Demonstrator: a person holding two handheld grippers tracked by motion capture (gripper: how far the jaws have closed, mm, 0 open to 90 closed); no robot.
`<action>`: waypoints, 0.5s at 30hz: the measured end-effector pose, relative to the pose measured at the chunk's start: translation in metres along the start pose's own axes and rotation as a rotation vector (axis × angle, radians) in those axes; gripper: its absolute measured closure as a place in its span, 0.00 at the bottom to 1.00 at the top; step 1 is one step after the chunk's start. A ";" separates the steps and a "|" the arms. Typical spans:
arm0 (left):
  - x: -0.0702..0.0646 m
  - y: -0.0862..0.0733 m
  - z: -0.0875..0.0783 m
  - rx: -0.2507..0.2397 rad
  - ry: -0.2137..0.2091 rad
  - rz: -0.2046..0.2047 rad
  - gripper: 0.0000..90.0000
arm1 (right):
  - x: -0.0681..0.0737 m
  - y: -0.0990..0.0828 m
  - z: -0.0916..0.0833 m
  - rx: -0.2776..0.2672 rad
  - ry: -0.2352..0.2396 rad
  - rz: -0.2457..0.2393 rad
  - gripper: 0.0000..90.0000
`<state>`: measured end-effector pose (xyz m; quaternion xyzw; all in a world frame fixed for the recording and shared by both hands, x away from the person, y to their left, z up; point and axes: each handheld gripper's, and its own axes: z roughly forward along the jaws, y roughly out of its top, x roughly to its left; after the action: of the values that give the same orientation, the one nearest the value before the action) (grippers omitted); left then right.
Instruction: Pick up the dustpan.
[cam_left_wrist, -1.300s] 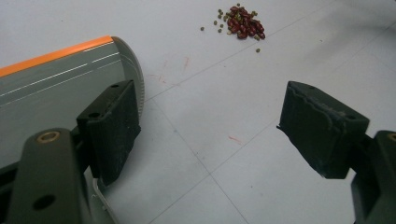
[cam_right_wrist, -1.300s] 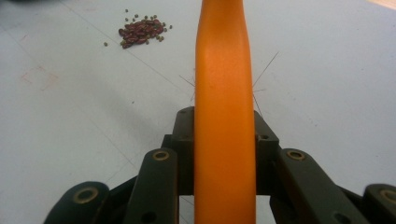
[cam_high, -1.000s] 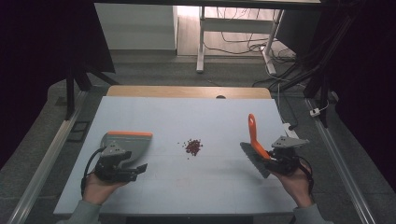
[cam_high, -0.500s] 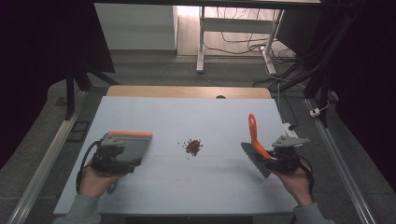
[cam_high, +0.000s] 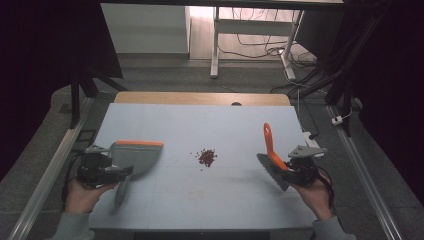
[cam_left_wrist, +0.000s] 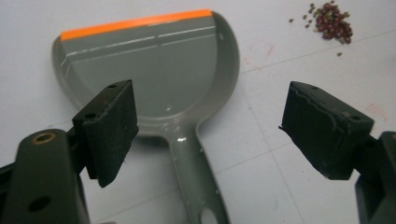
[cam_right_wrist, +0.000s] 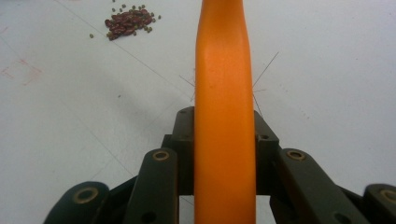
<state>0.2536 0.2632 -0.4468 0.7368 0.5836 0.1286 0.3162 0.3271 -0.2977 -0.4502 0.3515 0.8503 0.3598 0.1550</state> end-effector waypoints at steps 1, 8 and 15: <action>0.001 -0.001 0.000 0.010 0.003 -0.005 0.21 | 0.000 0.000 0.000 0.000 0.001 0.002 0.78; 0.005 -0.007 0.008 0.081 -0.005 -0.047 0.19 | 0.001 0.000 0.001 0.007 0.002 -0.002 0.78; 0.011 -0.011 0.021 0.129 -0.007 -0.083 0.17 | 0.001 -0.002 0.003 0.013 0.000 0.000 0.78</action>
<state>0.2594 0.2683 -0.4715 0.7314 0.6194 0.0749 0.2753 0.3272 -0.2966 -0.4533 0.3526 0.8525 0.3545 0.1526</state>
